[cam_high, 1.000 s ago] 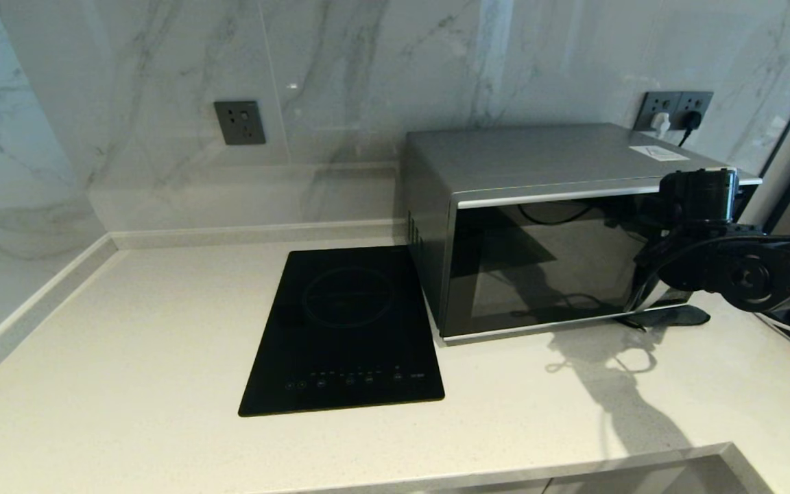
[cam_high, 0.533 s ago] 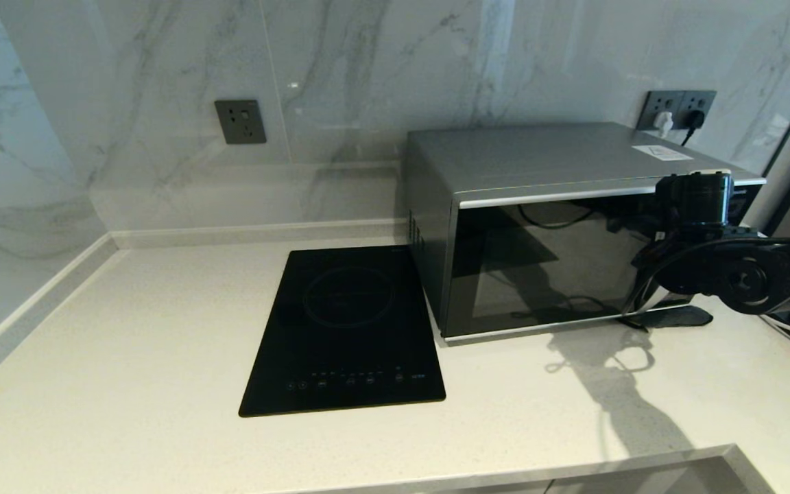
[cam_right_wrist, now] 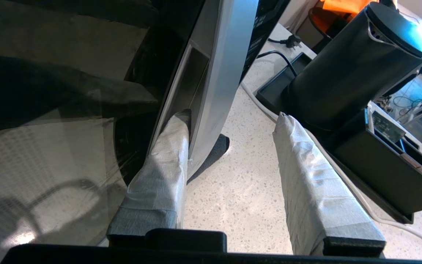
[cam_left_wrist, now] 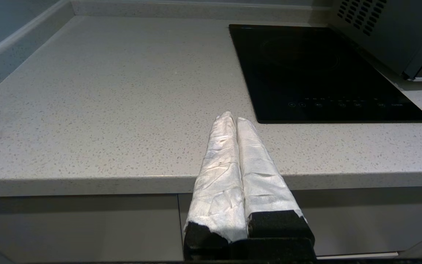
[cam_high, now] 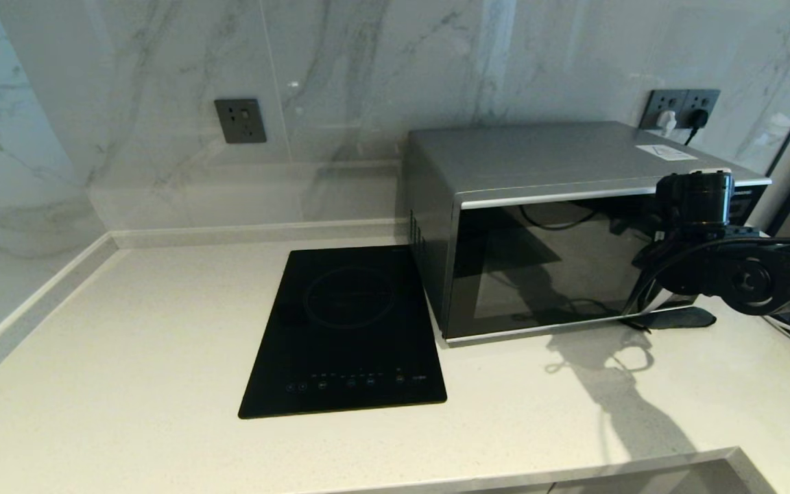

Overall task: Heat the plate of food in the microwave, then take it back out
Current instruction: Open the microwave oven

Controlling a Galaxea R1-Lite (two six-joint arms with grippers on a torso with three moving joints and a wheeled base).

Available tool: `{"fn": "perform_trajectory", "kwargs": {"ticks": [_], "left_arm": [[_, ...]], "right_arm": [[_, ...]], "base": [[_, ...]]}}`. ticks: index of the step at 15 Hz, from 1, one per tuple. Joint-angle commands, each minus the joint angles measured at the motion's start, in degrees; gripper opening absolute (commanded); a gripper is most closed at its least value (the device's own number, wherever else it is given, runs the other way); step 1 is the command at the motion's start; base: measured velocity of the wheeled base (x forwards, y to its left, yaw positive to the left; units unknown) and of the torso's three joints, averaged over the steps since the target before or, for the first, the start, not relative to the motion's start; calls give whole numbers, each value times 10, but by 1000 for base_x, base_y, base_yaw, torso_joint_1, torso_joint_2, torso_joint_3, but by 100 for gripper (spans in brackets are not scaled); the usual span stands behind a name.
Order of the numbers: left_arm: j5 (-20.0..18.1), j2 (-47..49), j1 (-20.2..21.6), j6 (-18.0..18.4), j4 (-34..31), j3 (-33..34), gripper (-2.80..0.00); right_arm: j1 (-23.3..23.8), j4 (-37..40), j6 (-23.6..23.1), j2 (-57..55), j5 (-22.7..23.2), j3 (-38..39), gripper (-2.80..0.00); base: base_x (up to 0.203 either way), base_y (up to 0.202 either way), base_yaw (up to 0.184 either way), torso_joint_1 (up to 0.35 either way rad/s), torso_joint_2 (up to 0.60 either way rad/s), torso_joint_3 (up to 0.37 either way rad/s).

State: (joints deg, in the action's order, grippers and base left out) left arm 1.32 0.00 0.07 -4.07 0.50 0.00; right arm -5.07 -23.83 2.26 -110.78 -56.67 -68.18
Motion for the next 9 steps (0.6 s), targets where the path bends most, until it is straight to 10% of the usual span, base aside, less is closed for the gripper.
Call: {"fn": "perform_trajectory", "kwargs": {"ticks": [1,9], "left_arm": [[0,1,0,-1,0,0,-280],[0,1,0,-1,0,0,-280]], "right_arm": [[0,-2,0,12,-5,5,-280],[-1,-2,3,13,-6,23,-280]], "base": [[0,0,0,0,0,0],[0,0,0,0,0,0]]}}
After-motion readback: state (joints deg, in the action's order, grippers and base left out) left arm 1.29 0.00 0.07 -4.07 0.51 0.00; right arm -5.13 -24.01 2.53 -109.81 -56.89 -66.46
